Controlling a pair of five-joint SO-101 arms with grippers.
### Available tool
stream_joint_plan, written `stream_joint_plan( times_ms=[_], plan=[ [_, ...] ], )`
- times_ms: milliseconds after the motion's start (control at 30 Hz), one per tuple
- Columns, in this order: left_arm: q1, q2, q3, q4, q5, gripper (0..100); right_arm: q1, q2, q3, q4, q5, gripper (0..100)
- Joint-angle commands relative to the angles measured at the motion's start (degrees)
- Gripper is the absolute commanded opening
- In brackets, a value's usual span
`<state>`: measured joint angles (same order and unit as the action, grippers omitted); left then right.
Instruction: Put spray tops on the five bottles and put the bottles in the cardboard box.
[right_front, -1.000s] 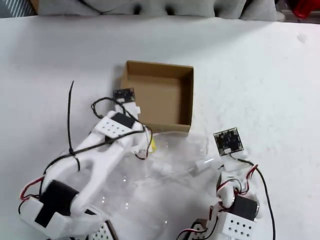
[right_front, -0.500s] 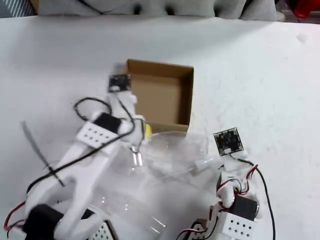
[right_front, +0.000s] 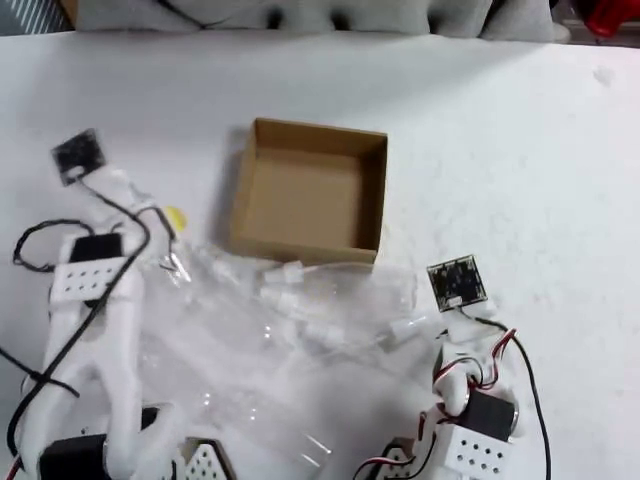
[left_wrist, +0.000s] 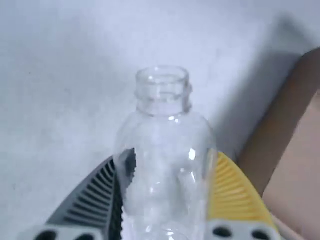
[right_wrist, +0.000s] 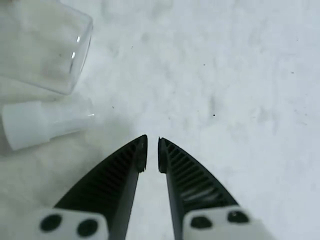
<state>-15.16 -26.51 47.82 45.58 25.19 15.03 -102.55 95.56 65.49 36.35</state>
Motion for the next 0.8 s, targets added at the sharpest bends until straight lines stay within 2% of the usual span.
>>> stream_joint_plan(
  times_ms=[0,100,167,300,433,600,767],
  plan=[
    [-2.0,-2.1,-1.5,-2.5,-5.5,2,-0.5,-0.6,0.7,0.0,0.5,1.7],
    [-2.0,0.4,-3.6,-2.5,-11.9,2,-0.4,-0.6,0.7,0.0,0.5,1.7],
    [-2.2,5.1,-6.7,-1.0,-13.1,2,-0.4,-0.6,0.7,0.0,0.5,1.7],
    [-5.8,19.6,-17.6,3.3,-16.1,2,-0.5,-0.6,0.7,0.0,0.5,1.7],
    [-7.3,34.2,-30.4,10.5,-25.9,2,-0.4,-0.6,0.7,0.0,0.5,1.7],
    [-5.8,44.8,-41.6,18.7,-27.1,2,-0.4,-0.6,0.7,0.0,0.5,1.7],
    [-4.6,45.8,-43.5,20.0,-27.3,3,-0.4,-0.6,0.7,0.0,0.5,1.7]
  ],
)
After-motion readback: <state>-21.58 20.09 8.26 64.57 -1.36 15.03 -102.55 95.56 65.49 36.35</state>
